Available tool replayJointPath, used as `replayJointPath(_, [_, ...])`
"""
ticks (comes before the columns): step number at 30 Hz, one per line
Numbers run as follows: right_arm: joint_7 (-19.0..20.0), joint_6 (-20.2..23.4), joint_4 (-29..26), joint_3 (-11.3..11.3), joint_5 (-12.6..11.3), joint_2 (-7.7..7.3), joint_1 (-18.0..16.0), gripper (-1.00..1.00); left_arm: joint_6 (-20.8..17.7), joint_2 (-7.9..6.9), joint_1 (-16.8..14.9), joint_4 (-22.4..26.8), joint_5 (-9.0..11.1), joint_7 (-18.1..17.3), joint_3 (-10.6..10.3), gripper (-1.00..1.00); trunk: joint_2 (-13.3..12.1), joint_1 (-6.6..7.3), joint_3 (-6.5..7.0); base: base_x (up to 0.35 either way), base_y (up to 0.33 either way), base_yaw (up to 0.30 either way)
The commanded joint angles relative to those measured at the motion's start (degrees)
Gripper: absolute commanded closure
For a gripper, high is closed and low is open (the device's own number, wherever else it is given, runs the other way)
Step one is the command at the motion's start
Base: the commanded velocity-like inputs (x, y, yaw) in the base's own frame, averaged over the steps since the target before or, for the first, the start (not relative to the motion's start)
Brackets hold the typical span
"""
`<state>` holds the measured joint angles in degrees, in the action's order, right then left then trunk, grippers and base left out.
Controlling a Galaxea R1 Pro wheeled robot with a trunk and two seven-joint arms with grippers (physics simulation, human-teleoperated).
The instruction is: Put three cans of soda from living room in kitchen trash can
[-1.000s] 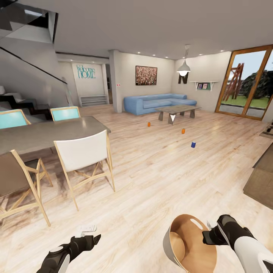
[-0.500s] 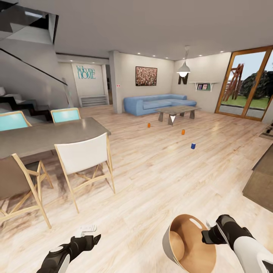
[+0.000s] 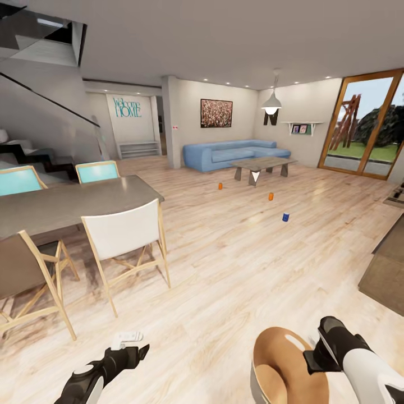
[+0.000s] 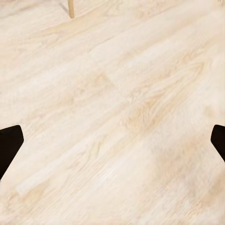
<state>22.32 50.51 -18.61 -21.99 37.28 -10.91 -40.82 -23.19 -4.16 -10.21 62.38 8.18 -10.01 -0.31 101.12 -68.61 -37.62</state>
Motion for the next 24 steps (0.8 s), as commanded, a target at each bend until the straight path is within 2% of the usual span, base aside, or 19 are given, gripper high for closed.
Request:
replayJointPath(1, [-0.14,0.93,-0.02,-0.31,-1.41,0.06,-0.07,1.0,0.11,0.01,0.0,0.0,0.0,0.0,-0.01,-1.0,0.0,0.0,0.01,0.0,0.0,0.0])
replayJointPath(4, [-0.55,2.68,-0.05,-0.27,-0.71,0.73,-0.23,1.0,0.35,-0.01,0.01,0.01,-0.14,-0.01,-0.03,-1.0,0.0,0.0,0.01,0.0,0.0,0.0])
replayJointPath(6, [-1.05,3.48,-0.08,-0.25,-0.07,2.26,-0.36,1.0,1.31,0.05,0.01,-0.01,-2.64,0.0,-0.04,-1.0,0.0,0.0,0.01,0.0,0.0,0.0])
replayJointPath(9, [-1.63,3.52,-0.1,-0.24,0.07,3.15,-0.38,1.0,2.96,0.09,0.01,-0.03,-3.98,-0.01,-0.04,-1.0,0.0,0.0,0.01,0.0,-0.013,0.0])
replayJointPath(13, [-3.18,3.37,-0.11,-0.24,0.14,4.46,-0.39,1.0,3.98,0.1,0.01,-0.02,-4.62,-0.01,-0.03,-1.0,0.0,0.0,0.01,0.0,-0.137,0.0])
replayJointPath(18, [-4.31,3.03,-0.06,-0.24,0.15,4.94,-0.37,1.0,4.44,0.11,0.01,-0.03,-4.85,-0.01,-0.02,-1.0,0.0,0.0,0.01,0.001,-0.243,0.0])
replayJointPath(24, [-4.53,2.28,-0.1,-0.36,0.11,4.78,-0.23,1.0,4.59,0.05,0.01,-0.04,-4.93,-0.01,0.03,-1.0,0.0,0.0,0.01,0.053,-0.293,0.0])
